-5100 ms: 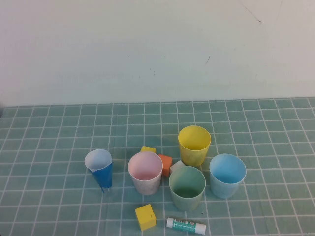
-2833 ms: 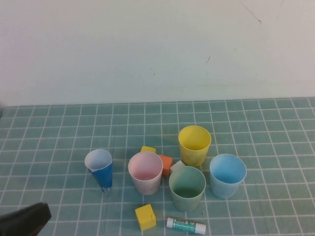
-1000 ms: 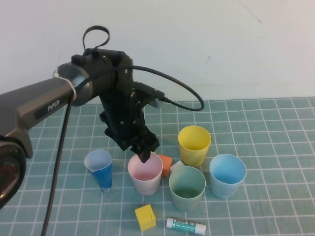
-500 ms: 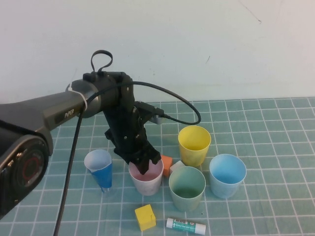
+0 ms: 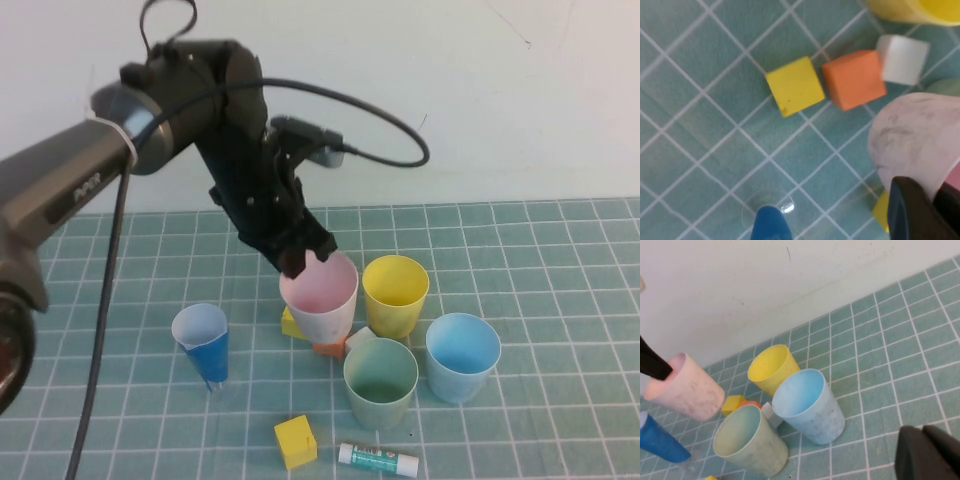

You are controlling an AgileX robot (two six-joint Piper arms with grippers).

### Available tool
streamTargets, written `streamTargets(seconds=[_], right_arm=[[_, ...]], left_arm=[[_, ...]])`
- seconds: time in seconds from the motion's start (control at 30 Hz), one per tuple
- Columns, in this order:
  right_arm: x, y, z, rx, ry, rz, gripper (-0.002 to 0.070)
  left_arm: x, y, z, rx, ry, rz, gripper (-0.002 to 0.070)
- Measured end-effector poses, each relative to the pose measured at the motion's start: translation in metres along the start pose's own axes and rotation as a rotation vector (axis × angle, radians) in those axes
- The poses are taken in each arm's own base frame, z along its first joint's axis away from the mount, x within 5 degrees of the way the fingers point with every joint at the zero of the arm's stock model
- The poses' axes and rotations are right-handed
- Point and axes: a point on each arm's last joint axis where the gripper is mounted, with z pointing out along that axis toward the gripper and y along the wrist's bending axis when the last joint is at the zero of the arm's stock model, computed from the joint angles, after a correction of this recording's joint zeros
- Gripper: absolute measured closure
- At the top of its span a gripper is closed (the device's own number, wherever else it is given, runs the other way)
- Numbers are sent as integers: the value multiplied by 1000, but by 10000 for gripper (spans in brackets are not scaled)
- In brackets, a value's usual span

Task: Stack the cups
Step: Pick up the pink cup, then place the pink cup on the green cup

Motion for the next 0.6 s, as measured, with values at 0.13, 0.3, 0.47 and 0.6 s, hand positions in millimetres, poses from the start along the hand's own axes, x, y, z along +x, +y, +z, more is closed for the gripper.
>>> streamTargets(seconds=[0.13,0.3,0.47,0.6], right_arm=[[0,0,0,0,0,-8,679],[0,0,0,0,0,-11,679],[0,0,0,0,0,-14,679],[0,0,0,0,0,-14,679]], left_arm=[[1,-19,-31,-54,-38,44,670],[0,-44,-35,-22,-45,77,670],[-2,-86,-30,-2,-35,178,670],[-2,-107,-22,13,-17,225,670]])
